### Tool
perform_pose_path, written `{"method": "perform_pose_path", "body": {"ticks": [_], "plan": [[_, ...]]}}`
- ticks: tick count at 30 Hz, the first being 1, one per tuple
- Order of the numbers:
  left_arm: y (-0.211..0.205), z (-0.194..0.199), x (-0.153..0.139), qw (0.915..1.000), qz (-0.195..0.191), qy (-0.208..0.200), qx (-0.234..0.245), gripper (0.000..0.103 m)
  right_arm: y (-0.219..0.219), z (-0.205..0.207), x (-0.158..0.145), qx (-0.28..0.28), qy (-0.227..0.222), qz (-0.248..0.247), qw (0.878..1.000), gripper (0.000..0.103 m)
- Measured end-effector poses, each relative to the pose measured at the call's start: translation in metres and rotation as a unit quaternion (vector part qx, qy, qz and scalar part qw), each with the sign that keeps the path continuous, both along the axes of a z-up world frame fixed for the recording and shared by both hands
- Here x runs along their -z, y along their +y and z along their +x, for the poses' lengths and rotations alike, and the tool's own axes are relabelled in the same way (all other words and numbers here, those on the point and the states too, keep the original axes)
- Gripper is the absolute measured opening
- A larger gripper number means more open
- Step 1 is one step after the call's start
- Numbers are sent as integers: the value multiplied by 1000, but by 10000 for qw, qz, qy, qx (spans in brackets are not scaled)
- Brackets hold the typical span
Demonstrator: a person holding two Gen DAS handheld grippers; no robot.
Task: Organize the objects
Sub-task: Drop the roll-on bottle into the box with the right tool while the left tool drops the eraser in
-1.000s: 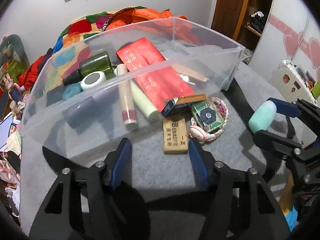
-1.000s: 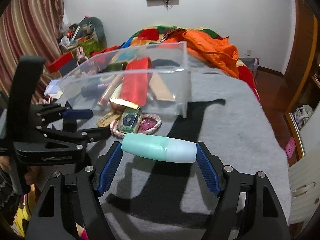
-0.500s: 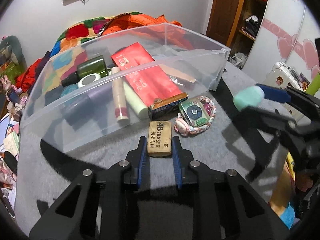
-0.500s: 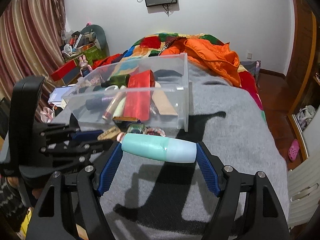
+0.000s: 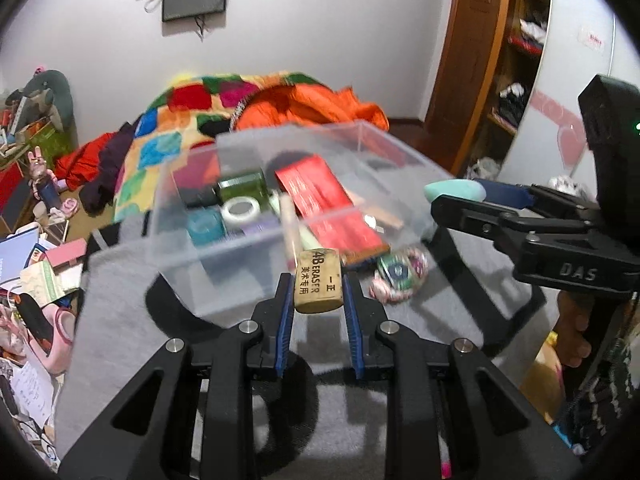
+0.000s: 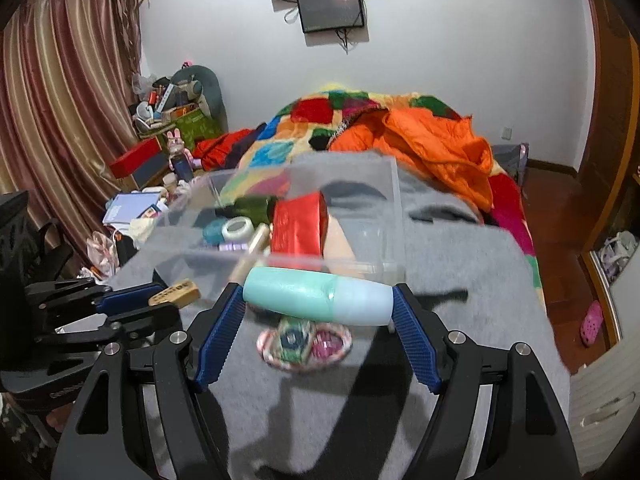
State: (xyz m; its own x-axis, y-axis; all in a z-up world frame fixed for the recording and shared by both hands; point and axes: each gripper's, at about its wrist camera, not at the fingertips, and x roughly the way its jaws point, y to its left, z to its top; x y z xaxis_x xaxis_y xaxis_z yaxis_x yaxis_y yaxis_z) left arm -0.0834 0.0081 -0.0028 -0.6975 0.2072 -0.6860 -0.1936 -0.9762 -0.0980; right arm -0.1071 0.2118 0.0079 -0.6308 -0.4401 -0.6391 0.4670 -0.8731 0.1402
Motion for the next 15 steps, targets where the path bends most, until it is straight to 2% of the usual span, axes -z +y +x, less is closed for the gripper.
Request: {"method": "perform_pose_path", "body": {"ticks": [9, 15], "plan": [[-12, -10, -32, 9989, -70, 418, -176, 24, -21, -17, -25, -95, 305, -106, 9994, 71], [-20, -35, -28, 9993, -55, 268, -249, 24, -37, -37, -18, -125, 38, 2, 9999, 71]]}}
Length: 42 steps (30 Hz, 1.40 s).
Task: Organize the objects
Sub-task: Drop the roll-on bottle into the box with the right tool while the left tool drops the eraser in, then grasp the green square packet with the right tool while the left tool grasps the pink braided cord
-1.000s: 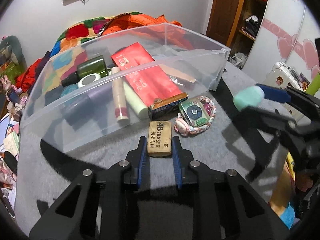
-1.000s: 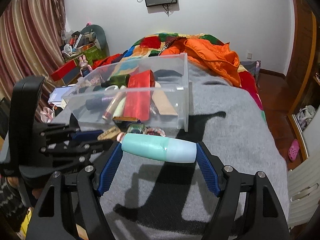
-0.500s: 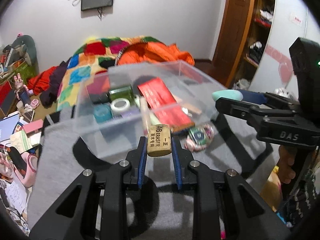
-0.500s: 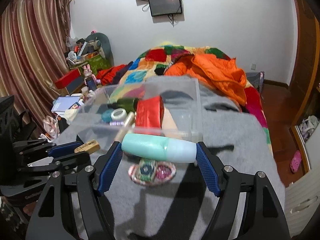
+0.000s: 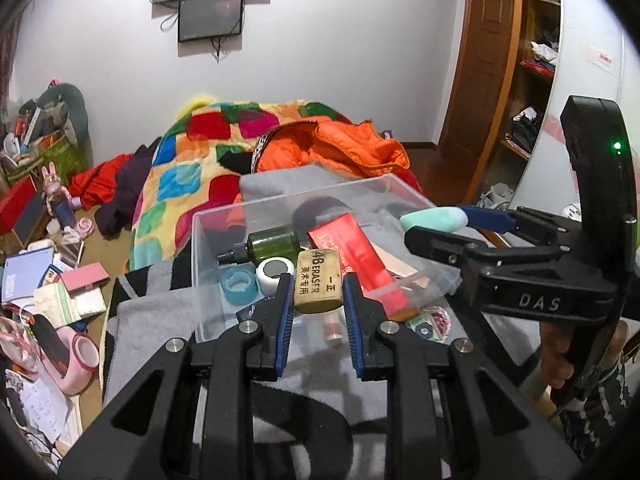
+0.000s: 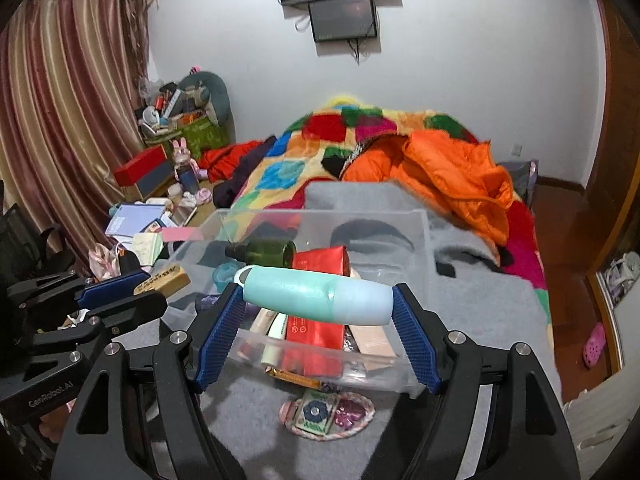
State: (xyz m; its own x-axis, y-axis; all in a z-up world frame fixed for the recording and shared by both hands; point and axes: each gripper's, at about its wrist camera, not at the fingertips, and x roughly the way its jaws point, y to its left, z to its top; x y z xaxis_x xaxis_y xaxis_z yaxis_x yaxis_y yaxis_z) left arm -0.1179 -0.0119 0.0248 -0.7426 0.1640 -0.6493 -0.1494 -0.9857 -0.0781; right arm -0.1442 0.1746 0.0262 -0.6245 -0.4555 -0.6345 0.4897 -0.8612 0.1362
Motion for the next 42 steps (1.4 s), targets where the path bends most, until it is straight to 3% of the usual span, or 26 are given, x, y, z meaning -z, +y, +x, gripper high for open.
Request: {"method": "perform_pose_path", "body": {"ticks": [10, 15, 27, 35, 42], "plan": [[3, -34, 25, 9991, -216, -359, 20, 23, -23, -31, 37, -81, -553, 292, 9980, 71], [-1, -44, 37, 9984, -122, -553, 0, 23, -29, -31, 41, -48, -376, 627, 9973, 71], [-3, -35, 31, 9986, -15, -527, 20, 25, -23, -21, 33, -142, -357, 517, 9979, 72], [6, -10, 13, 9998, -30, -208, 66, 54, 5, 4, 14, -63, -58, 258, 9996, 72], [12, 13, 13, 9997, -10, -156, 177, 61, 33, 28, 17, 105, -39, 198, 9997, 72]]}}
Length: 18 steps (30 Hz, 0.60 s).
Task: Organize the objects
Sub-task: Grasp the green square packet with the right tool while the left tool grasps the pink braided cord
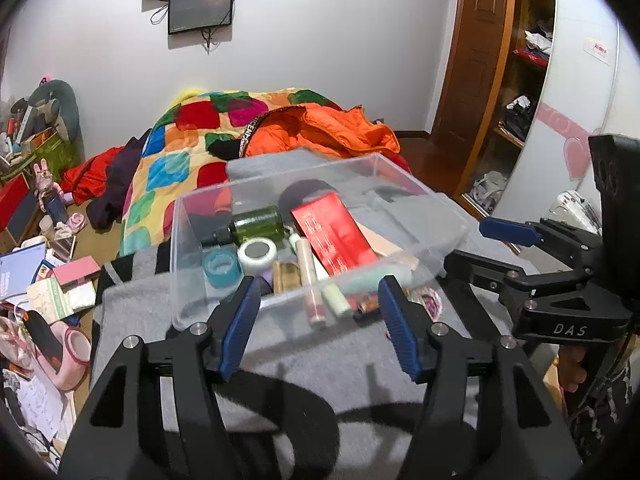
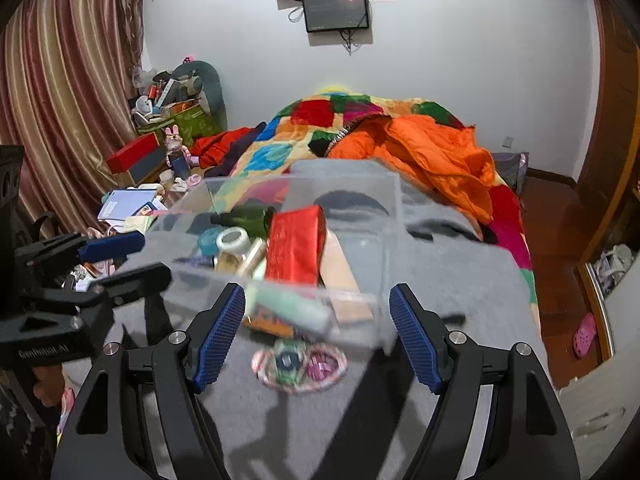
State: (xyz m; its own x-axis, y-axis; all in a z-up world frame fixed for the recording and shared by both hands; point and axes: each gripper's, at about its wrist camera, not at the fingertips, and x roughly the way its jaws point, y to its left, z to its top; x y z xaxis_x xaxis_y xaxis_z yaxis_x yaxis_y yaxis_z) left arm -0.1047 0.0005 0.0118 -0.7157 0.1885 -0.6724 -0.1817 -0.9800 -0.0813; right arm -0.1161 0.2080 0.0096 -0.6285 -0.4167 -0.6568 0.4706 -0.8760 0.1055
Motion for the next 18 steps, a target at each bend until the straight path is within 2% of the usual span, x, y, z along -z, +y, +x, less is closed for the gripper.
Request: {"method": "perform_pose_path", "body": {"ticks": [4, 6, 8, 11, 18], "plan": [[2, 7, 14, 9998, -55, -169, 3, 61, 3, 8, 21, 13, -255, 38, 9997, 71], [3, 10, 23, 9995, -138, -275, -16, 61, -2, 7, 34, 17, -363, 118, 9993, 67], [3, 13, 32, 9991, -166, -402, 1, 61, -7, 5, 43, -17, -479, 209, 9986, 52], [2, 16, 46, 9981, -192, -582, -2, 61, -16, 2, 55, -146, -658, 274, 9974, 41], [-2, 19, 67, 9961, -75, -876, -15, 61, -31, 0, 62, -287, -717, 448, 9960, 40]]}}
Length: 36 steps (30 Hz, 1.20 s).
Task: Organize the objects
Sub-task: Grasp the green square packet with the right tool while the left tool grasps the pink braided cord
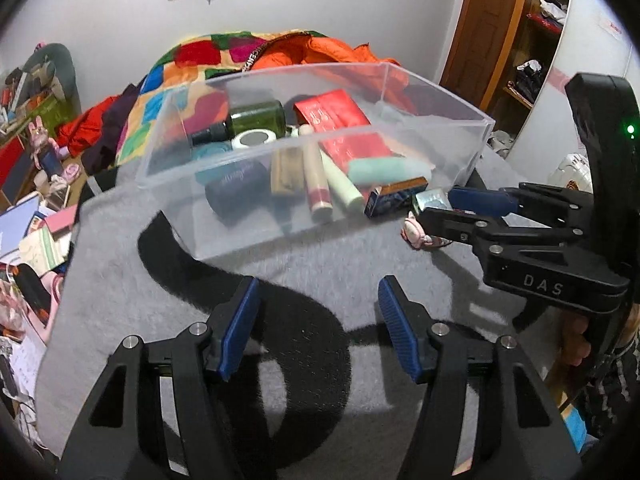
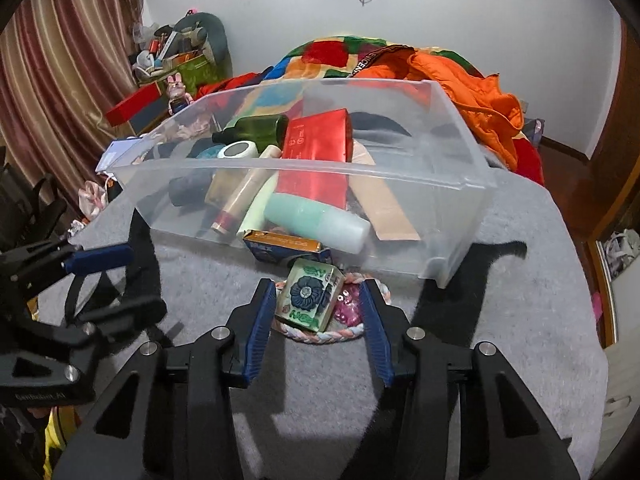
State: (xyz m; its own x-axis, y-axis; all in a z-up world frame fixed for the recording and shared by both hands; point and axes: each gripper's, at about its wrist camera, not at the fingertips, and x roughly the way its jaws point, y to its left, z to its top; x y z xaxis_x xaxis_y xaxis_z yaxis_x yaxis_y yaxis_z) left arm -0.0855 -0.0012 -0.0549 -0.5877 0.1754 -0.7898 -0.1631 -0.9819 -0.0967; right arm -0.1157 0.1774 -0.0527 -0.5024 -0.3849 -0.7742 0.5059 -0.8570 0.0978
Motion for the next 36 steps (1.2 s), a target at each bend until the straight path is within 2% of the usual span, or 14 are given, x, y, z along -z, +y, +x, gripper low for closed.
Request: {"method": "perform_pose_path", "body": {"ticks": [4, 6, 8, 17, 22, 24, 27, 30, 32, 35, 36], "plan": [[6, 0, 2, 10000, 32, 1, 79, 61, -8, 0, 1, -96, 62, 156, 9998, 40], [9, -1, 2, 9999, 17, -2, 121, 61, -9, 1, 1, -181, 52, 121, 9997, 29], [14, -3, 2, 9998, 9, -32, 182, 61, -8, 2, 0, -197, 43, 94, 9998, 26], [33, -19, -4, 9994, 63, -81, 331, 61, 24, 11, -13, -9, 44, -431, 9991, 23], [45, -35, -5, 9984, 384, -220, 350, 61, 56, 15, -24, 294, 142, -661, 9973, 23], [53, -42, -1, 9981, 400, -298, 368, 60, 64, 15, -24, 372, 128, -719, 9966, 23], [64, -51, 8, 9977, 314, -447, 403, 46, 72, 13, -22, 467, 69, -770, 9959, 23], [70, -51, 9, 9985, 184, -329, 401, 34, 75, 11, -18, 499, -5, -821, 9954, 23], [73, -46, 8, 9985, 106, -249, 475, 21, 75, 10, -16, 499, -24, -839, 9952, 23], [78, -37, 6, 9983, -67, -113, 568, 12, 76, 10, -15, 492, -36, -875, 9949, 23], [79, -33, 5, 9981, -119, -68, 593, 12, 76, 10, -14, 490, -33, -876, 9949, 23]]}}
